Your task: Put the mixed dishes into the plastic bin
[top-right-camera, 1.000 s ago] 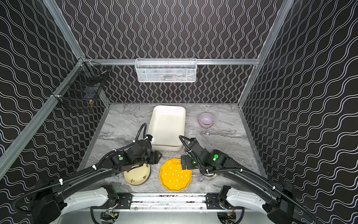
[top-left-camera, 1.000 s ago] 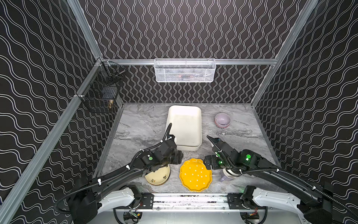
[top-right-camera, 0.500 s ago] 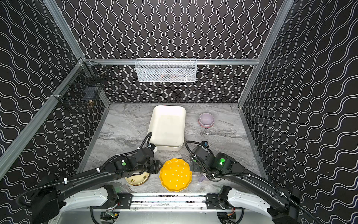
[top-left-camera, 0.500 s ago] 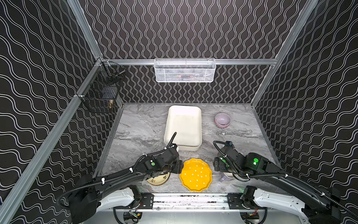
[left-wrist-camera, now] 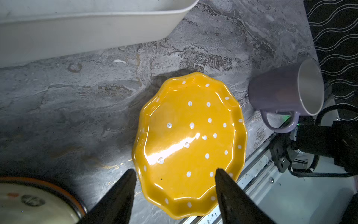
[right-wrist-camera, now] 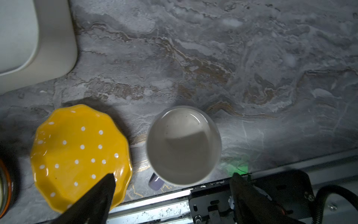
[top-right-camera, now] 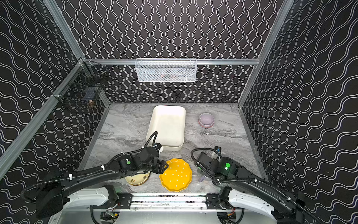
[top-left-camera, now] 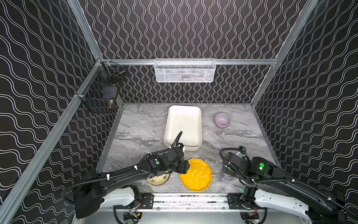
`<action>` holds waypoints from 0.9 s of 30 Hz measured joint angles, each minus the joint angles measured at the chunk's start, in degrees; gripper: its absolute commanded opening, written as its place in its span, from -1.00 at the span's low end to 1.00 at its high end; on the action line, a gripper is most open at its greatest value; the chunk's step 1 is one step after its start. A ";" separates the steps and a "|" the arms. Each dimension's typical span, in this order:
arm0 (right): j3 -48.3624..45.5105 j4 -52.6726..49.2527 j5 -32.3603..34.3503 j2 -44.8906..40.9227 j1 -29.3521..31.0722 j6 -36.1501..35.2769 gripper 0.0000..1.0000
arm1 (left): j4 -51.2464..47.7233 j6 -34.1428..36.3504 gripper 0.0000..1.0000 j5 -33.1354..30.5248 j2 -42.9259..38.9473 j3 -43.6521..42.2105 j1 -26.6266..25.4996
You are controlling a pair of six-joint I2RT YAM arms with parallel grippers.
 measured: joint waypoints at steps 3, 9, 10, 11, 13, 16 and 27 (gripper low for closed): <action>-1.31 -1.22 0.76 -1.31 -0.15 3.85 1.00 | -0.07 1.25 0.86 -0.22 0.79 1.29 0.00; -3.69 -1.44 0.72 -1.92 -1.29 7.78 1.00 | -1.29 3.91 0.97 -3.54 0.20 5.88 0.00; -4.22 -1.22 0.61 -1.68 -1.81 7.93 0.99 | -1.66 4.20 0.97 -4.28 -0.24 6.69 0.00; -4.83 -0.74 0.33 -1.46 -2.36 7.93 0.98 | -1.92 4.28 0.97 -4.96 -0.70 7.43 0.00; -6.19 0.57 -0.44 -1.11 -3.91 7.87 0.90 | -2.21 5.16 0.97 -6.23 -1.60 8.74 0.00; -8.39 2.75 -1.97 -1.75 -6.71 7.30 0.68 | -3.13 5.75 0.97 -7.61 -2.75 10.16 0.00; -11.02 9.73 -7.08 -0.46 -15.54 -0.85 0.22 | -6.60 8.92 0.97 -9.55 -3.87 12.96 0.00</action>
